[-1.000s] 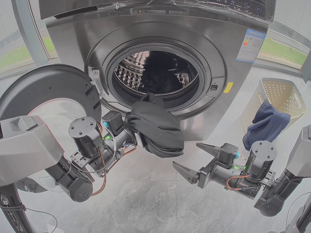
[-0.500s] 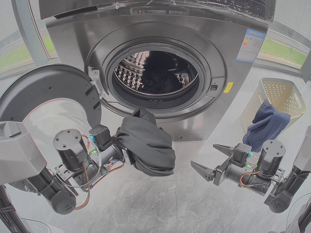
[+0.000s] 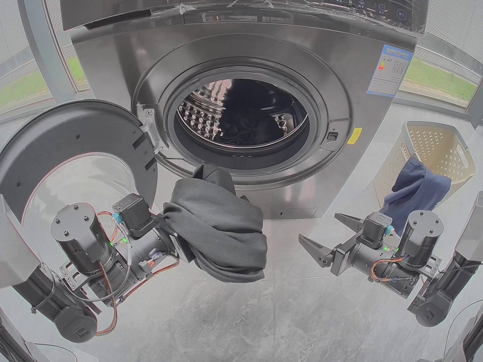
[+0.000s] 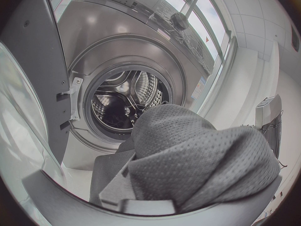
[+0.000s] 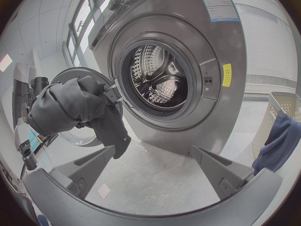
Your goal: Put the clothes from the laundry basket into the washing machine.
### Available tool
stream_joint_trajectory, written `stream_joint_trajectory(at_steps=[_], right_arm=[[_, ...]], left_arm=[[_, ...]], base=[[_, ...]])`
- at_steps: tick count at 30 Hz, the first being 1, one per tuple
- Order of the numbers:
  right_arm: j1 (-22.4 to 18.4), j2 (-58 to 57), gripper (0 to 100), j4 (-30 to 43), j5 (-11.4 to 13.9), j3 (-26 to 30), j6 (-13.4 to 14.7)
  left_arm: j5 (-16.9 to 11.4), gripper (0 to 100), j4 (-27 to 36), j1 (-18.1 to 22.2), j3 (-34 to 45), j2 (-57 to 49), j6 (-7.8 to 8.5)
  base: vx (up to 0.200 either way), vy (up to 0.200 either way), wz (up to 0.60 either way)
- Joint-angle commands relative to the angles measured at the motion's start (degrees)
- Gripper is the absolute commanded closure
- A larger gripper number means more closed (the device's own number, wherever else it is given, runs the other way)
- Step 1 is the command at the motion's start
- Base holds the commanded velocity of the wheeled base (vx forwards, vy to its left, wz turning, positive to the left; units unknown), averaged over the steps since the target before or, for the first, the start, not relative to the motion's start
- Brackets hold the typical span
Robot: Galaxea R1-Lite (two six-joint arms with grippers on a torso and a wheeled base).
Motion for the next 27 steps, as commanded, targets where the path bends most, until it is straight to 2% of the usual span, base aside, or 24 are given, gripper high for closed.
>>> stream_joint_trajectory(at_steps=[1,5,8,14,23,27], right_arm=[[-0.4,0.3,0,0.0,0.1,-0.2,0.0],[-0.3,0.3,0,0.0,0.1,-0.2,0.0],[-0.3,0.2,0,0.0,0.0,-0.2,0.0],[-0.3,0.3,0,0.0,0.0,0.0,0.1],[-0.3,0.4,0,0.0,0.1,0.0,0.1],[-0.2,0.3,0,0.0,0.0,0.1,0.1]], left_arm=[[0.3,100,0.0,-0.2,0.1,-0.7,0.05],[0.4,100,0.0,-0.7,0.4,-1.1,1.10],[0.5,100,0.0,-1.4,0.4,-1.2,2.60],[0.8,100,0.0,-2.3,0.1,-1.2,2.69],[3.5,100,0.0,-4.9,0.5,-1.3,2.86],[3.3,100,0.0,-4.8,0.5,-0.9,2.86]], base=[[0.000,0.000,0.00],[0.000,0.000,0.00],[0.000,0.000,0.00],[0.000,0.000,0.00],[0.000,0.000,0.00],[0.200,0.000,0.00]])
